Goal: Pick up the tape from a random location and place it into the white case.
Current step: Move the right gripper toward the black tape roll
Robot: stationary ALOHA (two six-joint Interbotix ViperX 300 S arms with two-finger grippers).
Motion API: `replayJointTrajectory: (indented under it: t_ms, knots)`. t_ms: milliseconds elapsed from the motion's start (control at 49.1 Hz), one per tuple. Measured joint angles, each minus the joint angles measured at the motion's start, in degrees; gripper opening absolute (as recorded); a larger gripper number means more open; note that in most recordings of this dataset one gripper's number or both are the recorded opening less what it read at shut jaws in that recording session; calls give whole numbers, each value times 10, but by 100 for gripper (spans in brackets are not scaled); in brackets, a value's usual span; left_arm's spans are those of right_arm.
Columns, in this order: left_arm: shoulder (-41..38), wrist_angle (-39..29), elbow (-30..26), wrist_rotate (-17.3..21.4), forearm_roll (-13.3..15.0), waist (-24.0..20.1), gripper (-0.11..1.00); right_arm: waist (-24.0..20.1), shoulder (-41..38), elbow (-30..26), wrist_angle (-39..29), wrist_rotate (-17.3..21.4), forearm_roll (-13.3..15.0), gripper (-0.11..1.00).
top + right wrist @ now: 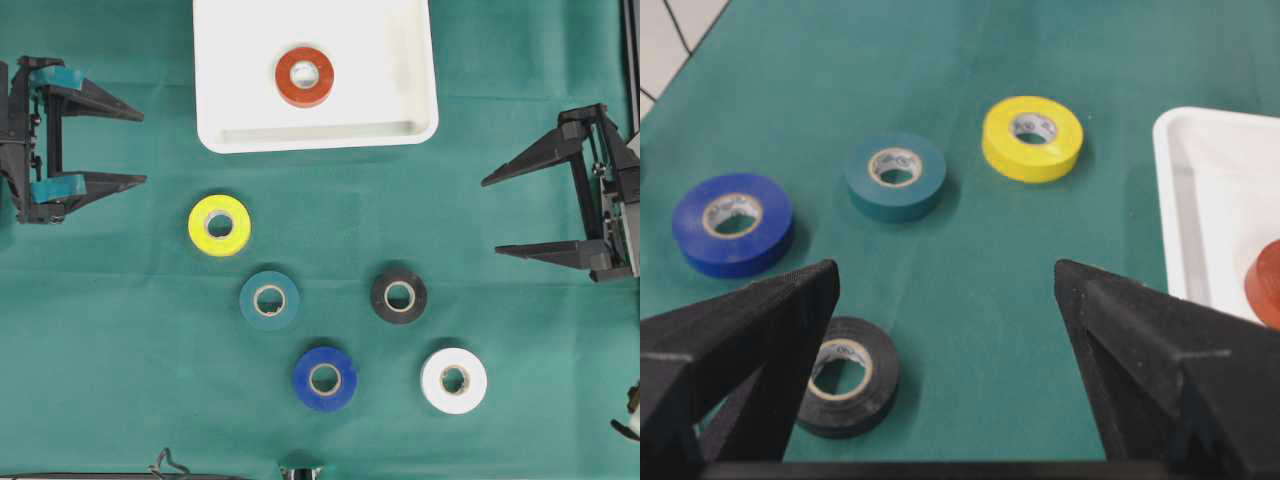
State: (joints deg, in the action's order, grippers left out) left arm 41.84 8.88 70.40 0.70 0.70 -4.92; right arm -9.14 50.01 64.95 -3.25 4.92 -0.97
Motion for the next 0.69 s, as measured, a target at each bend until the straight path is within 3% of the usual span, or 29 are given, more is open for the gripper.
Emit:
replayJointTrajectory:
  t_ms: [265, 692]
  knots:
    - [1, 0, 0, 0, -1, 0, 97, -21, -51, -10, 16, 0, 0, 92]
    - [1, 0, 0, 0, -1, 0, 97, -47, -177, -91, 54, -2, 4, 92]
